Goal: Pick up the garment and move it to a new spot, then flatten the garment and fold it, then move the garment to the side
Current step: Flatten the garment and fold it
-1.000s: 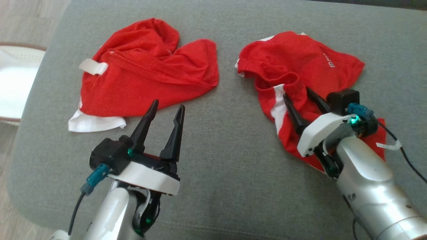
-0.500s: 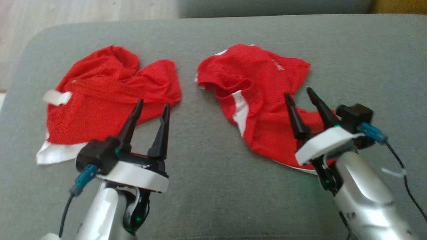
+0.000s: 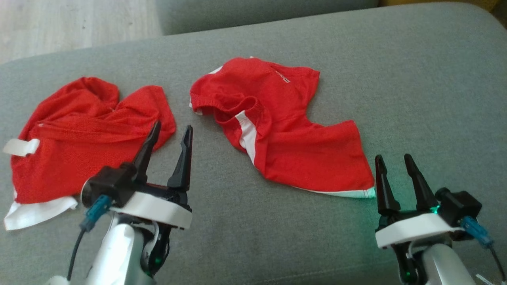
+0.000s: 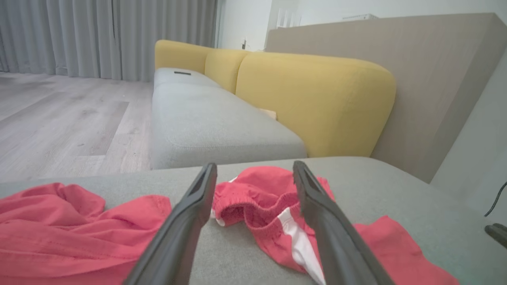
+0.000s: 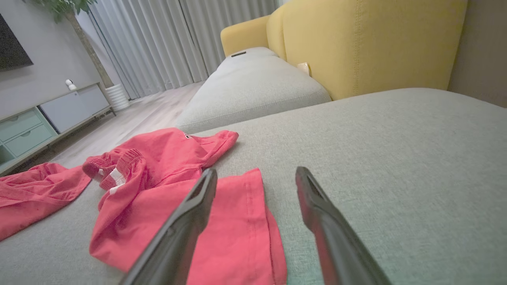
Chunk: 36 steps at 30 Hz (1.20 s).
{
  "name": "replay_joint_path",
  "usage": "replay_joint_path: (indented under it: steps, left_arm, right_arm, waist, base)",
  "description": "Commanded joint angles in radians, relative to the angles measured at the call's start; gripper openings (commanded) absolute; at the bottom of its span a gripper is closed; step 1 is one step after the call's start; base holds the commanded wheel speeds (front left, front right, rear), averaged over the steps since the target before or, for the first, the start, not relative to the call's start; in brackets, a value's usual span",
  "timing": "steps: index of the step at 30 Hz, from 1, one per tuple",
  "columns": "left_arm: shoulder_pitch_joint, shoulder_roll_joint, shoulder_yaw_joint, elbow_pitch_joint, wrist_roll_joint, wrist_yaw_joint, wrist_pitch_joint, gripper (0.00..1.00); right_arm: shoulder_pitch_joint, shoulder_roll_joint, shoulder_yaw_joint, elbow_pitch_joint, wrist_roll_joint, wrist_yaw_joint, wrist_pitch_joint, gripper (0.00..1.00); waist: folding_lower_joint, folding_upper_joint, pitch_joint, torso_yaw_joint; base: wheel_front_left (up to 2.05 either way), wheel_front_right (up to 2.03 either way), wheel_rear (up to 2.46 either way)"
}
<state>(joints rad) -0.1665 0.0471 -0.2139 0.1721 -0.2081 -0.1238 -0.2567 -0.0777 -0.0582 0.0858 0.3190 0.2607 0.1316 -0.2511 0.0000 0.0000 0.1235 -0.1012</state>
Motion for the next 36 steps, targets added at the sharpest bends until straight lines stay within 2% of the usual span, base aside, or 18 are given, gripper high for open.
replay_joint_path:
  steps: [1, 6, 11, 17, 28, 36]
  left_arm:
    - [-0.047, 0.012, 0.025, -0.016, 0.008, -0.004, -0.005, 1.00]
    - [-0.136, 0.061, -0.034, 0.089, 0.032, -0.006, -0.005, 1.00]
    - [-0.272, 0.127, -0.190, 0.236, 0.002, -0.007, 0.021, 1.00]
    - [-0.431, 0.190, -0.387, 0.333, -0.058, -0.007, 0.062, 1.00]
    - [-0.615, 0.208, -0.565, 0.463, -0.146, -0.007, 0.111, 1.00]
    - [-0.688, 0.218, -0.670, 0.526, -0.222, -0.007, 0.114, 1.00]
  right_arm:
    - [-0.042, 0.007, 0.020, -0.047, -0.007, -0.001, -0.011, 1.00]
    - [-0.061, 0.008, 0.026, -0.073, 0.024, -0.001, -0.011, 1.00]
    - [-0.077, 0.008, 0.029, -0.073, 0.024, -0.001, -0.011, 1.00]
    - [-0.089, 0.008, 0.038, -0.066, 0.034, -0.001, -0.011, 1.00]
    - [-0.111, 0.008, 0.060, -0.070, 0.047, -0.001, -0.011, 1.00]
    - [-0.117, 0.008, 0.059, -0.071, 0.052, -0.001, -0.011, 1.00]
  waist:
    - [0.0000, 0.0000, 0.016, -0.010]
    - [0.0000, 0.0000, 0.067, -0.019]
    - [0.0000, 0.0000, 0.111, -0.028]
    - [0.0000, 0.0000, 0.140, -0.042]
    - [0.0000, 0.0000, 0.182, -0.076]
    - [0.0000, 0.0000, 0.196, -0.091]
  base:
    - [0.00, 0.00, 0.00]
    - [0.00, 0.00, 0.00]
    - [0.00, 0.00, 0.00]
    - [0.00, 0.00, 0.00]
    - [0.00, 0.00, 0.00]
    - [0.00, 0.00, 0.00]
